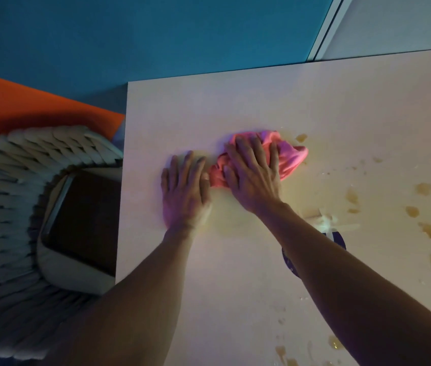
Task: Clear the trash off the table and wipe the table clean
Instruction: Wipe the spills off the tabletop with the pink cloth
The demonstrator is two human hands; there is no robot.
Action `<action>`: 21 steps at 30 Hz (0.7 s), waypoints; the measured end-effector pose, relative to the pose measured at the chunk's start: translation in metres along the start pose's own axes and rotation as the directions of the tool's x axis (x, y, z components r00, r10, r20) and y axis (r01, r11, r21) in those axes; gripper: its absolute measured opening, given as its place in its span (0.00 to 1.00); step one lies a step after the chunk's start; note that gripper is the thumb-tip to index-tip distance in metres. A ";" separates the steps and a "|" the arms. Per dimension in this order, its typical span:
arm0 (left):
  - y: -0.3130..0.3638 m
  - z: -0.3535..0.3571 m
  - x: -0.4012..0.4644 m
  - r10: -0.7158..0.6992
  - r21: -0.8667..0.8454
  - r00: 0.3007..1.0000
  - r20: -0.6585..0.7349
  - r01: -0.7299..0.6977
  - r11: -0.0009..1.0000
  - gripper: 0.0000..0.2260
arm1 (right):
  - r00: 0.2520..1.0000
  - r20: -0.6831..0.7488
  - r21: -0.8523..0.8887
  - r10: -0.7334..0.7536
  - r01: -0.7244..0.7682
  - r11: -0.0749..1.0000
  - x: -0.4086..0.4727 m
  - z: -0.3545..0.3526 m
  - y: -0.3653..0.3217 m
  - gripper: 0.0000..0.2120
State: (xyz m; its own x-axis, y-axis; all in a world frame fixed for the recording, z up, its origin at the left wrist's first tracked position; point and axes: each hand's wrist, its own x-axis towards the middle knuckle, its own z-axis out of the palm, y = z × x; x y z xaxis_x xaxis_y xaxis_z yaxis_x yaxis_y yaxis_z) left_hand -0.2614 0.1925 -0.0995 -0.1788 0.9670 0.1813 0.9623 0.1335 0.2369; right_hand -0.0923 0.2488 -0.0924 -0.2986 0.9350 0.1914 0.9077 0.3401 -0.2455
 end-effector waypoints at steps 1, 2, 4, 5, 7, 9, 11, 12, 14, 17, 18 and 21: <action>0.000 0.000 -0.001 0.005 0.001 1.000 -0.008 -0.005 1.000 0.19 | 1.000 -0.008 0.005 0.023 -0.023 1.000 0.007 0.002 0.002 0.25; -0.001 0.000 -0.001 0.011 0.002 1.000 -0.017 -0.011 1.000 0.19 | 0.999 -0.014 0.013 0.042 -0.042 0.999 0.015 0.004 0.005 0.26; -0.002 0.000 -0.002 0.021 0.003 1.000 -0.023 -0.021 1.000 0.19 | 0.997 -0.006 0.033 0.071 -0.071 0.997 0.033 0.006 0.014 0.29; -0.003 0.000 -0.001 0.021 0.001 1.000 -0.015 -0.021 1.000 0.19 | 0.997 0.007 0.041 0.081 -0.081 0.996 0.042 0.006 0.020 0.29; -0.002 0.000 0.000 0.016 -0.003 1.000 -0.002 -0.016 1.000 0.20 | 0.996 0.035 0.043 0.086 -0.087 0.995 0.056 0.004 0.032 0.30; -0.002 -0.001 0.000 0.008 -0.003 1.000 0.001 -0.008 1.000 0.20 | 0.996 0.046 0.033 0.080 -0.082 0.996 0.064 0.005 0.041 0.28; -0.004 -0.001 0.001 0.007 0.000 1.000 0.003 -0.007 1.000 0.20 | 0.995 0.034 0.033 0.089 -0.090 0.995 0.063 0.006 0.042 0.27; -0.005 -0.002 0.001 0.008 0.002 1.000 0.000 -0.008 1.000 0.20 | 0.994 0.022 0.034 0.104 -0.105 0.994 0.061 0.006 0.039 0.27; -0.008 -0.002 0.001 0.013 0.019 1.000 -0.008 -0.012 1.000 0.20 | 0.991 0.012 0.036 0.136 -0.136 0.990 0.052 0.005 0.036 0.26; -0.008 -0.002 0.001 0.020 0.034 1.000 -0.016 -0.019 0.999 0.20 | 0.987 0.006 0.025 0.161 -0.161 0.987 0.023 -0.001 0.036 0.26; -0.008 -0.002 0.000 0.021 0.041 1.000 -0.015 -0.020 0.999 0.20 | 0.986 -0.006 0.023 0.169 -0.169 0.985 0.010 -0.003 0.037 0.25; -0.010 -0.002 0.002 0.021 0.027 1.000 -0.007 -0.021 0.999 0.20 | 0.977 -0.042 0.028 0.208 -0.206 0.978 -0.033 -0.014 0.033 0.25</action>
State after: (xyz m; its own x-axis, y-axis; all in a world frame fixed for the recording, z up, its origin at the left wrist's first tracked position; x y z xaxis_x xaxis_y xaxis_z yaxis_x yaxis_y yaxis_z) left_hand -0.2716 0.1925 -0.0997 -0.1603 0.9680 0.1932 0.9709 0.1193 0.2077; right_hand -0.0486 0.2281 -0.0936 -0.0910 0.9802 0.1761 0.9411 0.1425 -0.3067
